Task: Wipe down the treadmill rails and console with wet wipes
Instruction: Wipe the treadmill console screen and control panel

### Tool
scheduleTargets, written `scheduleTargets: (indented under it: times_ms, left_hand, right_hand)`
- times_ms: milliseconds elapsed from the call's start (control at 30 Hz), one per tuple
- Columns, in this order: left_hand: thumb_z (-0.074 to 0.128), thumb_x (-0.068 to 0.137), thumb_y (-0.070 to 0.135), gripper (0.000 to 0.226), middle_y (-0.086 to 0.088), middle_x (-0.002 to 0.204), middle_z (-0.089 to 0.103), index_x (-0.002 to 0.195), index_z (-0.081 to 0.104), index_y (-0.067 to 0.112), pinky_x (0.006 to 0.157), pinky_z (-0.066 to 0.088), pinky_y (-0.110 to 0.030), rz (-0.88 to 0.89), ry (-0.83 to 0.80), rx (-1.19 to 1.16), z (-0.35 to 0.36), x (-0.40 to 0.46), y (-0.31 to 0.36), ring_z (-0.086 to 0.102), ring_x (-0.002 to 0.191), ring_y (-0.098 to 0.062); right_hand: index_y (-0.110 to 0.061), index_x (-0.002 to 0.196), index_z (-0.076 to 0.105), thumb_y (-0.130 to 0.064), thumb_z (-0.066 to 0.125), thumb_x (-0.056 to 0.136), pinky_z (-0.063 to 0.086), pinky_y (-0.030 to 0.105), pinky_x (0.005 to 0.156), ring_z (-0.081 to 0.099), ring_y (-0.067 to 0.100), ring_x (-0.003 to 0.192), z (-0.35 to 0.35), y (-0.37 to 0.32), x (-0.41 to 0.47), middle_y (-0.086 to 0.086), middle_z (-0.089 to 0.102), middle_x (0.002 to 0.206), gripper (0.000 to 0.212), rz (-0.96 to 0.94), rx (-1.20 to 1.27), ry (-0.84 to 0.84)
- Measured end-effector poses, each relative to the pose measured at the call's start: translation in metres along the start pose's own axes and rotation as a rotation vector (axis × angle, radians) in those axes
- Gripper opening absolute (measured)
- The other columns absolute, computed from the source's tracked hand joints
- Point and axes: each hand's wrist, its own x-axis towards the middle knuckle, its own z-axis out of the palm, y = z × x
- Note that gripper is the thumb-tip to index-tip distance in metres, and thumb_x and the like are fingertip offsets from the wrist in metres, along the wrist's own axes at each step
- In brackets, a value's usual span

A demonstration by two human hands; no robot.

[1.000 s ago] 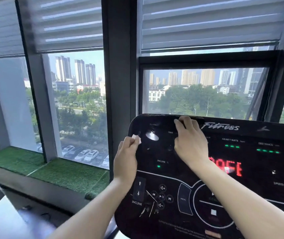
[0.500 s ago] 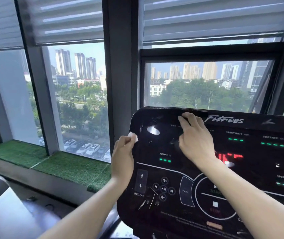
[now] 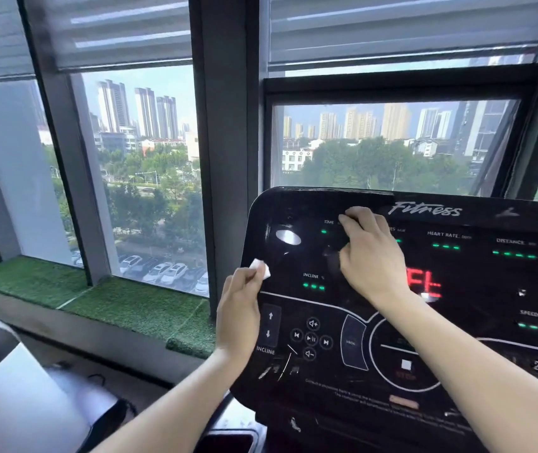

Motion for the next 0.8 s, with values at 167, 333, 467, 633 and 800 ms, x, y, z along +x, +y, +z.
scheduleTargets:
  times_ms: [167,333,467,633,800]
  left_hand:
    - [0.049,0.096,0.004,0.033,0.008,0.103,0.051,0.125,0.061,0.014,0.077,0.043,-0.021,-0.092,-0.011,-0.021,-0.008,0.046,0.000,0.050,0.096,-0.011]
    - [0.050,0.095,0.001,0.035,0.005,0.103,0.054,0.125,0.061,0.015,0.078,0.042,-0.019,-0.136,0.007,-0.022,-0.007,0.032,-0.003,0.048,0.099,-0.010]
    - [0.064,0.080,-0.012,0.053,0.002,0.106,0.060,0.126,0.061,0.014,0.083,0.036,-0.011,-0.020,0.005,0.003,0.000,-0.012,-0.007,0.043,0.097,-0.006]
    - [0.044,0.098,0.007,0.029,0.001,0.114,0.054,0.122,0.058,0.013,0.091,0.045,-0.026,-0.077,0.063,-0.074,-0.003,0.063,0.023,0.048,0.107,-0.016]
    - [0.039,0.102,0.019,0.022,0.016,0.105,0.054,0.107,0.060,0.023,0.082,0.028,-0.004,0.060,0.023,-0.135,0.013,0.095,0.080,0.040,0.096,0.014]
  right_hand:
    - [-0.003,0.120,0.058,-0.001,0.053,0.080,0.045,0.033,0.078,0.044,0.026,0.115,-0.005,-0.002,0.003,0.003,0.048,0.129,0.040,0.043,0.006,-0.045]
    - [-0.003,0.116,0.060,0.001,0.054,0.078,0.043,0.032,0.073,0.047,0.027,0.110,-0.004,-0.002,0.002,0.004,0.050,0.125,0.038,0.048,0.001,-0.031]
    - [-0.001,0.114,0.061,0.004,0.056,0.075,0.047,0.035,0.070,0.049,0.030,0.108,-0.002,-0.001,-0.002,0.006,0.052,0.123,0.040,0.023,0.002,-0.027]
    - [-0.005,0.124,0.056,-0.002,0.052,0.084,0.043,0.030,0.076,0.043,0.024,0.115,-0.010,0.002,0.004,0.002,0.048,0.127,0.041,0.056,-0.005,-0.053]
    - [-0.004,0.124,0.058,-0.001,0.052,0.083,0.045,0.036,0.083,0.042,0.025,0.116,-0.021,0.019,0.001,0.006,0.049,0.124,0.041,0.145,0.040,0.002]
